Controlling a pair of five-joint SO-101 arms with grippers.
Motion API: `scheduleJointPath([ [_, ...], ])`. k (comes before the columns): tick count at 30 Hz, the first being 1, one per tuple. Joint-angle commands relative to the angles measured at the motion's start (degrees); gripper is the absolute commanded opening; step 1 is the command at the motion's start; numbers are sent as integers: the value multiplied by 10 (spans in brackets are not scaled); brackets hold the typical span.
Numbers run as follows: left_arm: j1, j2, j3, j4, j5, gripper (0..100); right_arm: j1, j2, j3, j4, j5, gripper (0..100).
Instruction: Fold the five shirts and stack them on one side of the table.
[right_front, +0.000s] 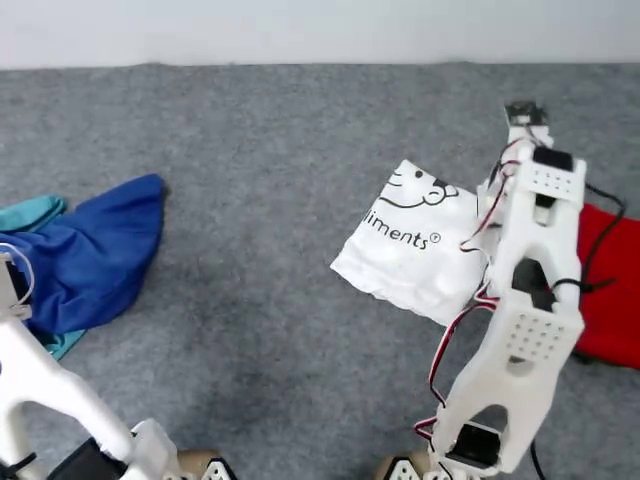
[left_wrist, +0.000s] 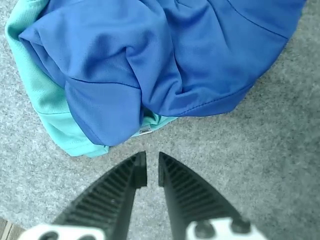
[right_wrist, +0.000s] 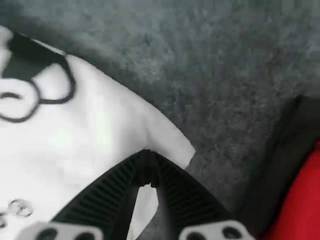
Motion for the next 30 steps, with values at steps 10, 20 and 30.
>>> scheduleJointPath([
  [10, 5, -18, -19, 4, -26, 51, -66, -46, -182, 143, 0, 11],
  [20, 5, -17, -19, 7, -26, 51, -138, -58, -201, 305, -293, 17],
  [30, 5, -16, -19, 7, -26, 51, -145, -40, -198, 303, -465, 452],
])
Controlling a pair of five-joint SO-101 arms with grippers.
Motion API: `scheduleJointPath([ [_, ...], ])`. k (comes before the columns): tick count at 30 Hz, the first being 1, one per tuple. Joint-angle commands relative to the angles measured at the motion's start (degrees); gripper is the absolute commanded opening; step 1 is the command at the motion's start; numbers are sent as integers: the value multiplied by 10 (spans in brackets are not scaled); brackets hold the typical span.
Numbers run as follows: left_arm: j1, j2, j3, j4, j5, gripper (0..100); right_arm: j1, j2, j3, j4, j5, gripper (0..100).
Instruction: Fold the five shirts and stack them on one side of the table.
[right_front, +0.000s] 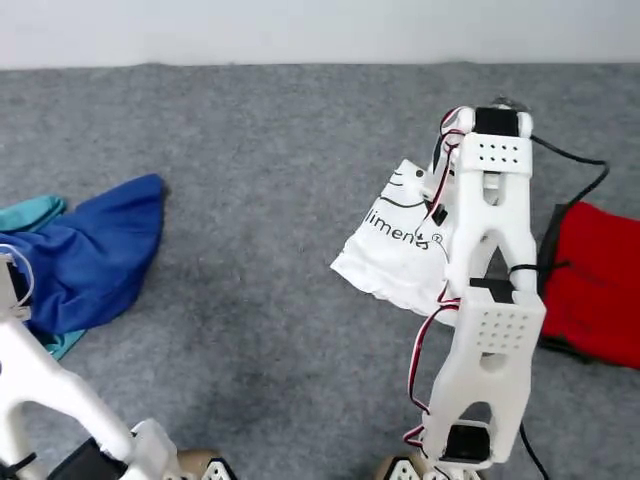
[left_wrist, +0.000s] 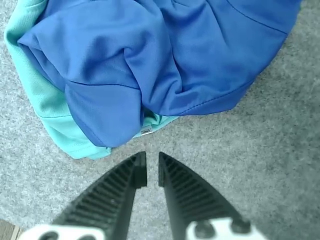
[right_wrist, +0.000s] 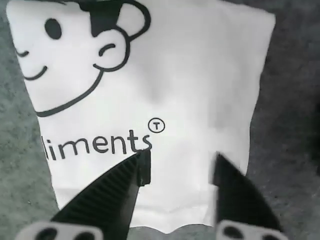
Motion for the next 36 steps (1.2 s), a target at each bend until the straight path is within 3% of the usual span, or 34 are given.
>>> scheduleJointPath([
  [1, 5, -16, -19, 7, -5, 51, -6, -2, -24, -14, -32, 465],
  [15, 5, -15, -19, 5, -6, 51, -8, 154, -27, -133, -47, 457],
  [18, 5, -15, -19, 5, -6, 51, -15, 183, -27, -138, -47, 367],
  [25, 5, -15, -19, 4, -6, 51, -13, 191, -40, -118, -43, 13],
  [29, 5, -15, -19, 4, -6, 51, -7, 185, -41, -100, -35, 9],
  [36, 5, -15, -19, 4, -6, 51, 1, 124, -159, 29, 90, 10],
])
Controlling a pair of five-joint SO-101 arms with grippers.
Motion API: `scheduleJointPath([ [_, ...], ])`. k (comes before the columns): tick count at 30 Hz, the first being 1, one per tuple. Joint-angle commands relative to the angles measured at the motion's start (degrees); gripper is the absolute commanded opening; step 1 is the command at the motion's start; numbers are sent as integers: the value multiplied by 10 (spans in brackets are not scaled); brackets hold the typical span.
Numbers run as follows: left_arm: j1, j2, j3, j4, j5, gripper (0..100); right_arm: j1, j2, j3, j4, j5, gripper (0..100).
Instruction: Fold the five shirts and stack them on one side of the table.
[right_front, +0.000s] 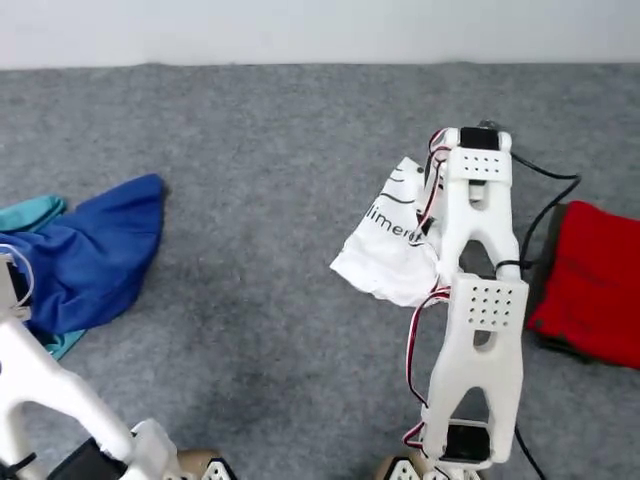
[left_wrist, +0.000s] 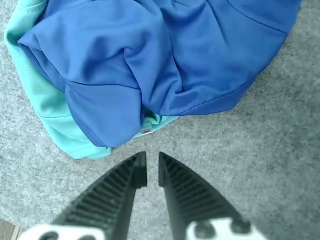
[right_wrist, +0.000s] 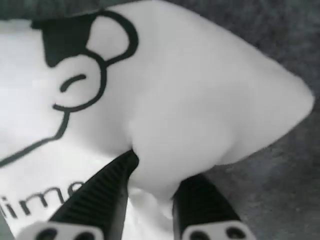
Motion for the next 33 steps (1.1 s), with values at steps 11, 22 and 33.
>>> scheduleJointPath([
  [11, 4, -16, -19, 7, -6, 51, 76, -273, 47, 39, 239, 10],
  [22, 4, -16, -17, 6, -6, 51, 163, -492, 189, 38, 375, 10],
  [33, 4, -16, 10, 2, -10, 51, 276, -524, 194, 37, 438, 10],
])
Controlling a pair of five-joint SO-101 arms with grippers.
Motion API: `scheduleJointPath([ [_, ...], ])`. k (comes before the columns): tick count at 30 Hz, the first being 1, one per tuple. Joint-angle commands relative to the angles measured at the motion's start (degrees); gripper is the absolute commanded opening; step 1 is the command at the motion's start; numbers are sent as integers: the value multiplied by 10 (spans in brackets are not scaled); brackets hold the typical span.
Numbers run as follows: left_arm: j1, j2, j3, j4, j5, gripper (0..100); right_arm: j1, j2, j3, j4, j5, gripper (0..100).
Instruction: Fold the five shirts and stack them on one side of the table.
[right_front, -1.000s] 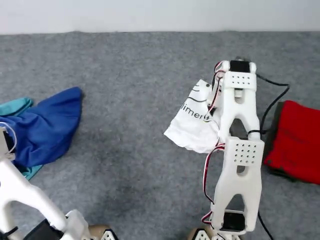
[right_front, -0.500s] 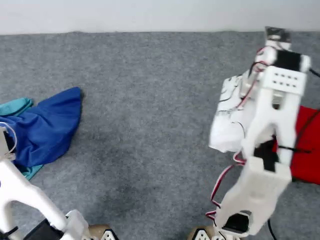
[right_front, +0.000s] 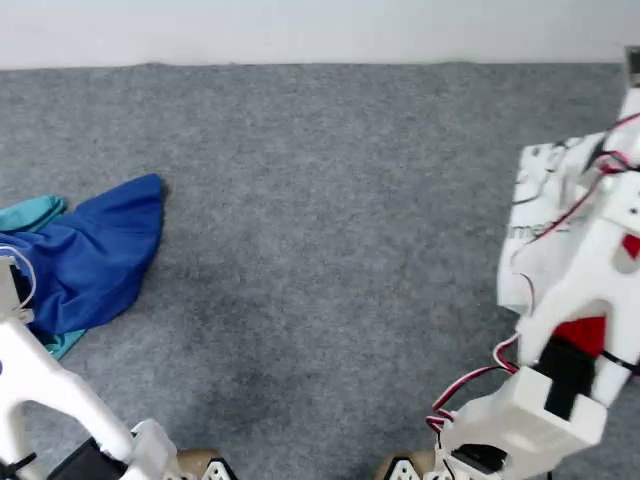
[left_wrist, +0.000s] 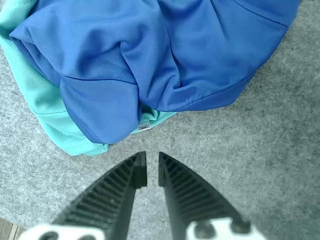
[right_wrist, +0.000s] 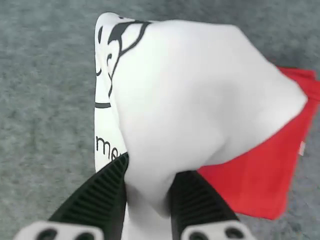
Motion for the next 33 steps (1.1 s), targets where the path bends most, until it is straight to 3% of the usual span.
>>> scheduleJointPath([
  [1, 4, -16, -2, -4, -16, 51, 36, -29, -3, 23, 21, 10],
  [9, 4, -16, -1, -18, -33, 51, 102, 56, -6, 17, 64, 10],
  [14, 4, -16, 0, -18, -33, 51, 144, 116, -6, -40, 91, 10],
  [33, 4, -18, 0, -14, -33, 51, 195, 182, -6, -162, 170, 48],
])
